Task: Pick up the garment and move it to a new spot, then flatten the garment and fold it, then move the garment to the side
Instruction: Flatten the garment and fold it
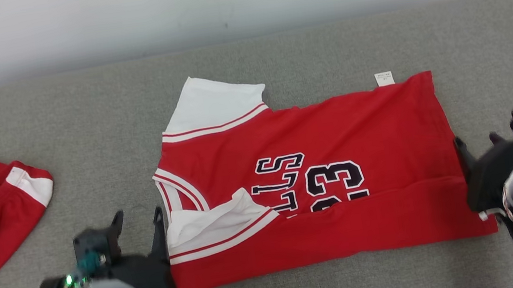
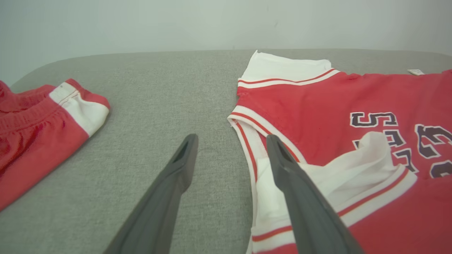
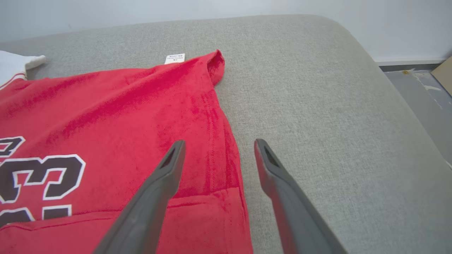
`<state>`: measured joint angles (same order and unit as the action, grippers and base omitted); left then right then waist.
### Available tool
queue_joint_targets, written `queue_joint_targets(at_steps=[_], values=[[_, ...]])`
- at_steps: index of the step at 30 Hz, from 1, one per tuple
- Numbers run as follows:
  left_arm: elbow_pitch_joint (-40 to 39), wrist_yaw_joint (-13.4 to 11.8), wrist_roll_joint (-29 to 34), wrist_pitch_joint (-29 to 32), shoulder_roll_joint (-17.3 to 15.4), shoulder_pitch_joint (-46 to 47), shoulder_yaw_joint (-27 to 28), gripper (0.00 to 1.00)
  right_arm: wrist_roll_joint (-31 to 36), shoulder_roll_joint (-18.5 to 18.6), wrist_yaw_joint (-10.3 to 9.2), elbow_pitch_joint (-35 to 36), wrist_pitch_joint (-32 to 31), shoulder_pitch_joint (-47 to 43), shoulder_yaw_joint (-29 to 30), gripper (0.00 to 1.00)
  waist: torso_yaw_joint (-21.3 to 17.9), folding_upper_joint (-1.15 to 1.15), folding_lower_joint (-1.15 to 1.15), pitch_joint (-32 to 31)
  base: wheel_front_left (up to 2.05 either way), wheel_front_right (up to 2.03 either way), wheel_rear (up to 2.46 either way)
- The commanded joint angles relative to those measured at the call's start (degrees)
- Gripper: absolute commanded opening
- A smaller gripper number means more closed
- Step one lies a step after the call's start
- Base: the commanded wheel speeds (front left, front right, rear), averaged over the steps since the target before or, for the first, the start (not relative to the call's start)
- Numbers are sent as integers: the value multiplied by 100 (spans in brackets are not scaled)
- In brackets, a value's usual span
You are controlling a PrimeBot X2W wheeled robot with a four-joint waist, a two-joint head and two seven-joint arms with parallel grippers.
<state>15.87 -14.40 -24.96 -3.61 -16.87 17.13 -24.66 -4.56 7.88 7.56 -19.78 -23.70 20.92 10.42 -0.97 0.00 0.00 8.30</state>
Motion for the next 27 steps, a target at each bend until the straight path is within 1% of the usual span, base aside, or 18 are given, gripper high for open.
queue_joint_targets(at_steps=[1,3,4,5,8,10,11,13,16,17,19,22,24,27], values=[[94,145,-153,186,2,335,23,100,-136,106,-13,-106,-127,344,-126,100,-55,0,0,257,0,0,0],[257,289,-223,465,21,726,21,100,-234,180,-13,-232,-301,707,-283,100,-79,0,0,422,0,0,0],[330,356,-239,592,21,954,2,100,-371,146,-13,-291,-401,908,-335,100,-94,0,0,518,0,0,0],[540,487,-296,808,28,1437,18,100,-582,139,-13,-425,-552,1360,-434,100,-145,0,0,728,0,0,0],[918,686,-250,1053,-29,2172,-21,100,-691,234,-13,-700,-656,1997,-693,100,-286,0,0,1068,0,0,0],[1129,746,-194,1075,-47,2672,4,100,-714,234,-13,-934,-671,2411,-877,100,-400,0,0,1286,0,0,0],[1129,746,-194,1075,-47,2672,4,100,-714,234,-13,-934,-671,2411,-877,100,-400,0,0,1286,0,0,0],[1334,786,-224,1169,5,3015,26,100,-751,208,-13,-1159,-694,2778,-1013,100,-512,0,0,1506,0,0,0],[1645,877,-276,1311,28,3547,56,100,-729,264,-13,-1496,-732,3237,-1261,100,-657,0,0,1805,0,0,0],[1734,936,-262,1349,27,3690,37,100,-710,296,-13,-1586,-706,3373,-1337,100,-701,0,0,1896,0,0,0],[1913,971,-239,1346,-14,3957,53,100,-730,306,-13,-1760,-625,3614,-1446,100,-800,0,0,2061,0,0,0],[2173,996,-160,1251,-24,4255,21,100,-788,310,-13,-2012,-461,3836,-1570,100,-896,0,0,2211,0,0,0],[2351,1046,-185,1295,39,4395,-12,100,-827,302,-13,-2164,-368,3949,-1652,100,-948,0,0,2282,0,0,0],[2597,1085,-152,1268,33,4613,-31,100,-890,281,-13,-2362,-235,4065,-1802,100,-1023,0,0,2343,0,0,0]])
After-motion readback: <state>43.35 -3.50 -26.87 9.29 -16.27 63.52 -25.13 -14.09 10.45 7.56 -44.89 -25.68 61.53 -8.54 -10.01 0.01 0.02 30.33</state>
